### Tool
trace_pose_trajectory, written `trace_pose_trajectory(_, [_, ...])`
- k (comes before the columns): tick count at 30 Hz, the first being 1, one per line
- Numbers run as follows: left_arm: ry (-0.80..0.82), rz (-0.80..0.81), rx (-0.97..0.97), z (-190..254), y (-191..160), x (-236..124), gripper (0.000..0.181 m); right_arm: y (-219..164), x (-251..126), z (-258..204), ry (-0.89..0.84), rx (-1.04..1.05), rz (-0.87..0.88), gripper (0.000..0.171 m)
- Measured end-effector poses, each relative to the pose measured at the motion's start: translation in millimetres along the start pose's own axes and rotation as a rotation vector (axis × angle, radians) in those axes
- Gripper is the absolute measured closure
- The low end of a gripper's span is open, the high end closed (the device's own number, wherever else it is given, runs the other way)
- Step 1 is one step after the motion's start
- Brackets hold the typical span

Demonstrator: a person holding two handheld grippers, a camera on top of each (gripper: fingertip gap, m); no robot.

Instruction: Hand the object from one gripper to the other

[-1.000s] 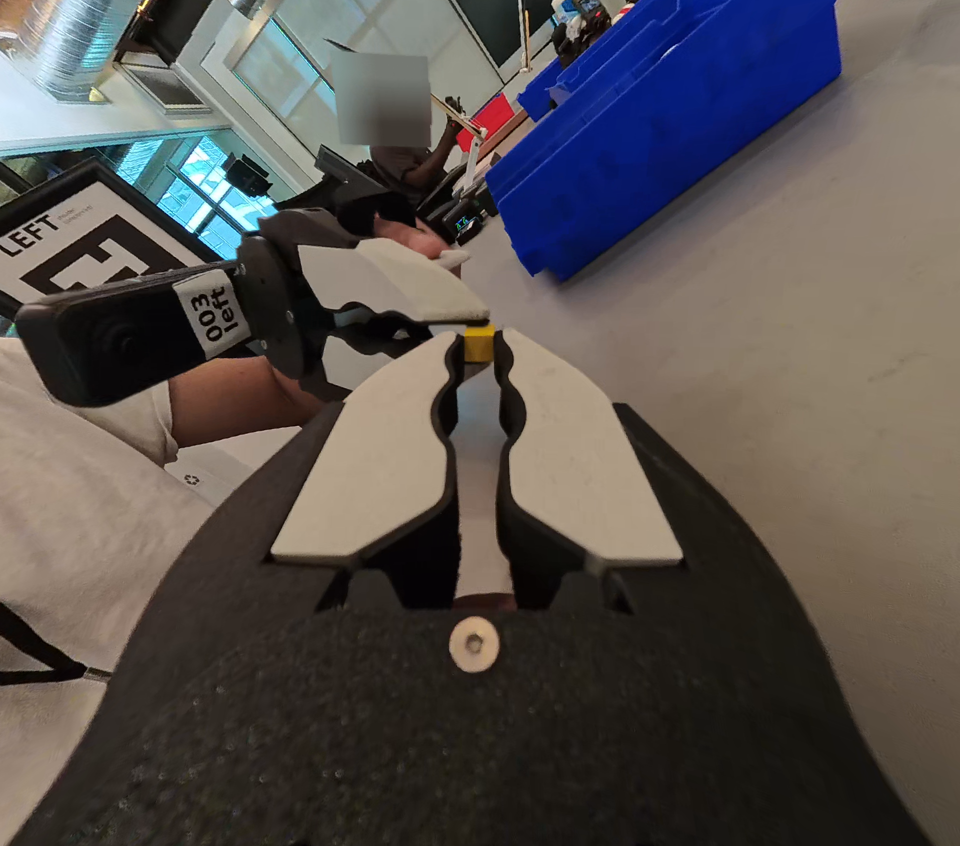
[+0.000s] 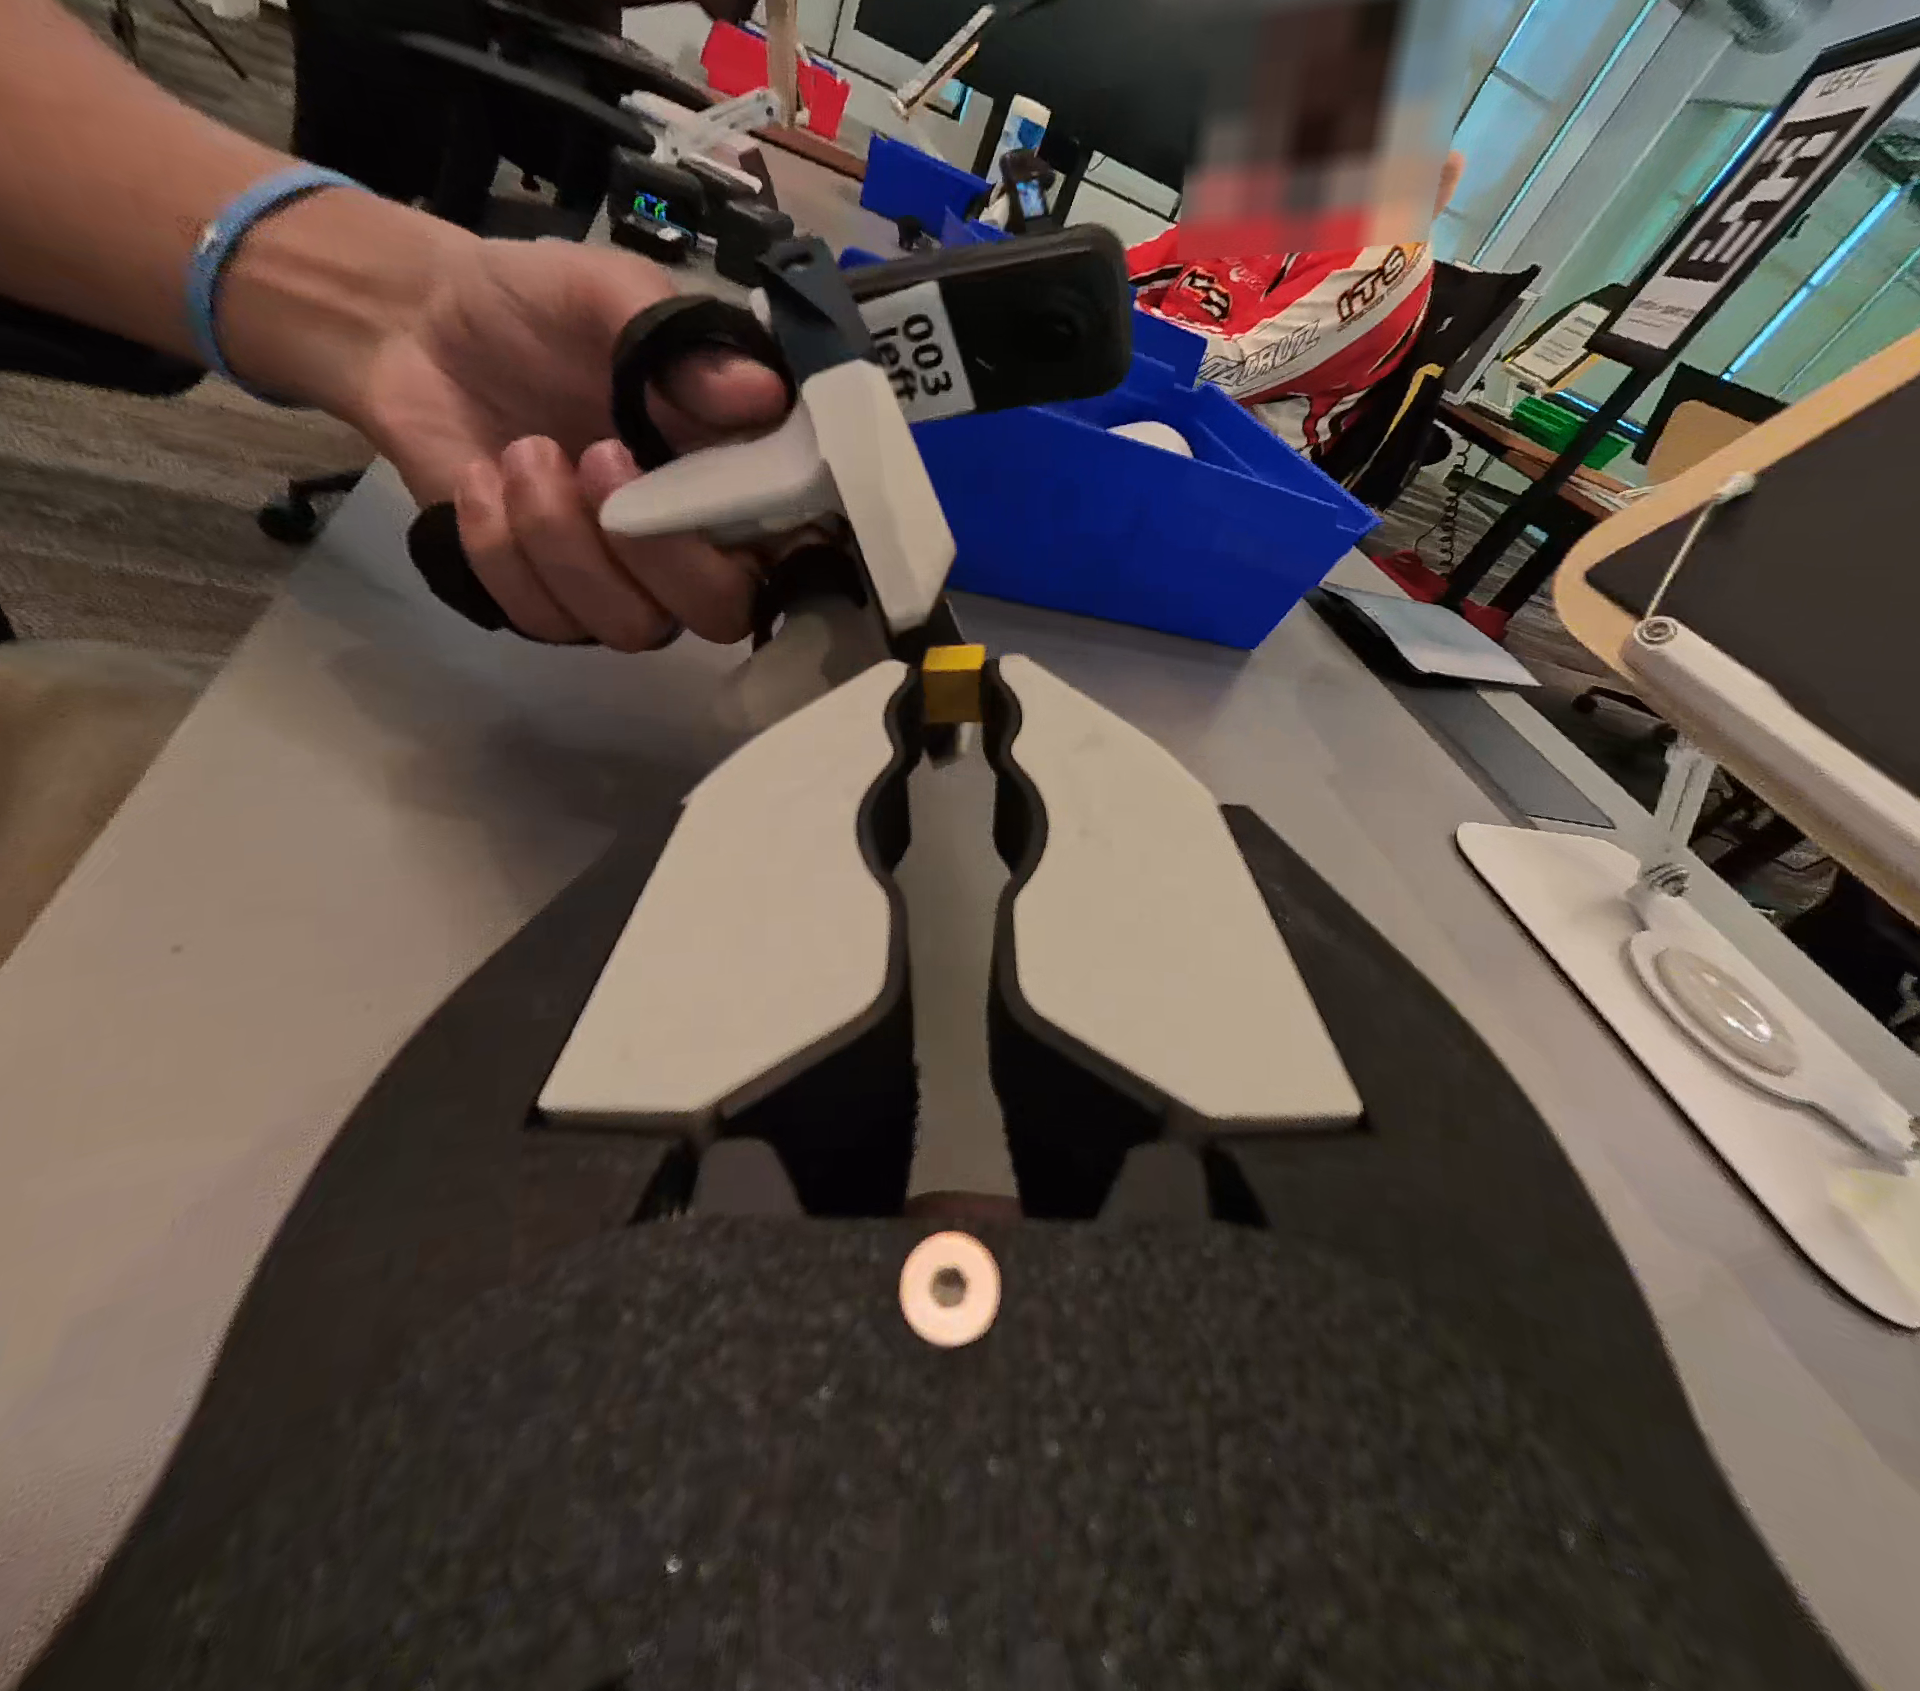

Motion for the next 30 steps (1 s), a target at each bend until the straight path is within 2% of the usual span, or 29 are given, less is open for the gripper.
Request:
trace_pose_trajectory(4, [0.045,-0.001,0.031,-5,0,0,0.156,-6,4,-8,0.015,-0.073,-0.058,0.161])
trace_pose_trajectory(6, [0.089,-0.005,0.050,-9,0,0,0.167,-7,6,-8,0.005,-0.094,-0.075,0.161])
trace_pose_trajectory(14, [0.119,-0.050,0.106,-12,-2,-3,0.168,-10,8,-12,0.039,0.007,-0.114,0.157])
trace_pose_trajectory(17, [0.156,-0.067,0.224,-11,0,-8,0.168,-12,4,-9,0.092,0.205,-0.106,0.138])
trace_pose_trajectory(23, [0.462,-0.183,0.794,-17,-4,-17,0.168,-17,4,-3,0.302,0.849,-0.006,0.130])
trace_pose_trajectory(28, [0.523,-0.175,1.078,-3,-8,-12,0.168,-19,16,-26,0.530,1.292,0.030,0.111])
trace_pose_trajectory(30, [0.539,-0.172,1.162,1,-10,-11,0.168,-11,17,-23,0.590,1.435,0.127,0.114])
Point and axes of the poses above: each gripper's, where its closed fingertips meet, x out along the fingers, y out of its top, z = x × y across the jaws, the point moved 3 cm from there along -x, back along the fingers, and after that the axes turned 9 degrees about -x, right-handed, at the moved point
